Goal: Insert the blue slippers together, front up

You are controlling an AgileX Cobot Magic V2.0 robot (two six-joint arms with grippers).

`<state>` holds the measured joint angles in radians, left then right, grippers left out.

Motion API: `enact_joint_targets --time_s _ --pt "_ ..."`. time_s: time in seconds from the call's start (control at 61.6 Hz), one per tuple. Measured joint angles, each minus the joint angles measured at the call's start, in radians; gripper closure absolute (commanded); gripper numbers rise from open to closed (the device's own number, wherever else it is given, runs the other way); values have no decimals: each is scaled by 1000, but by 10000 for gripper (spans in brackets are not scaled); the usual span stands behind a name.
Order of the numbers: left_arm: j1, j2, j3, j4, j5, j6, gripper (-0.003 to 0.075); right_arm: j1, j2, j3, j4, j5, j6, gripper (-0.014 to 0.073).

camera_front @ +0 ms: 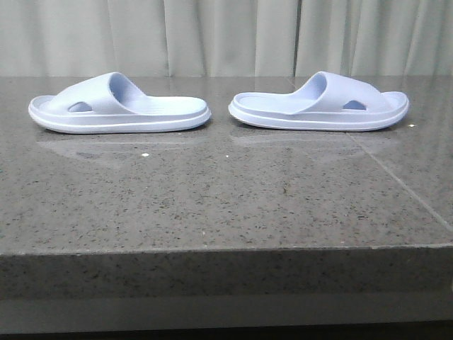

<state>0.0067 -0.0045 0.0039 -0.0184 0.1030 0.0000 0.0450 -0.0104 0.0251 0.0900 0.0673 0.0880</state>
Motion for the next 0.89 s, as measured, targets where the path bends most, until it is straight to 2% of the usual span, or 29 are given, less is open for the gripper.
enact_joint_targets --time_s 0.211,0.374,0.487,0.666,0.893 --pt "0 0 -32 -10 29 0 741 0 0 -26 0 46 0 701" --pt "0 40 -193 -8 175 0 741 0 0 -172 -4 146 0 701" --pt "0 138 -288 -2 217 0 741 0 48 -288 -37 214 0 701" --pt "0 298 -376 -1 209 0 741 0 206 -434 -117 297 0 701" --pt "0 348 -386 0 164 0 739 0 321 -501 -153 325 0 691"
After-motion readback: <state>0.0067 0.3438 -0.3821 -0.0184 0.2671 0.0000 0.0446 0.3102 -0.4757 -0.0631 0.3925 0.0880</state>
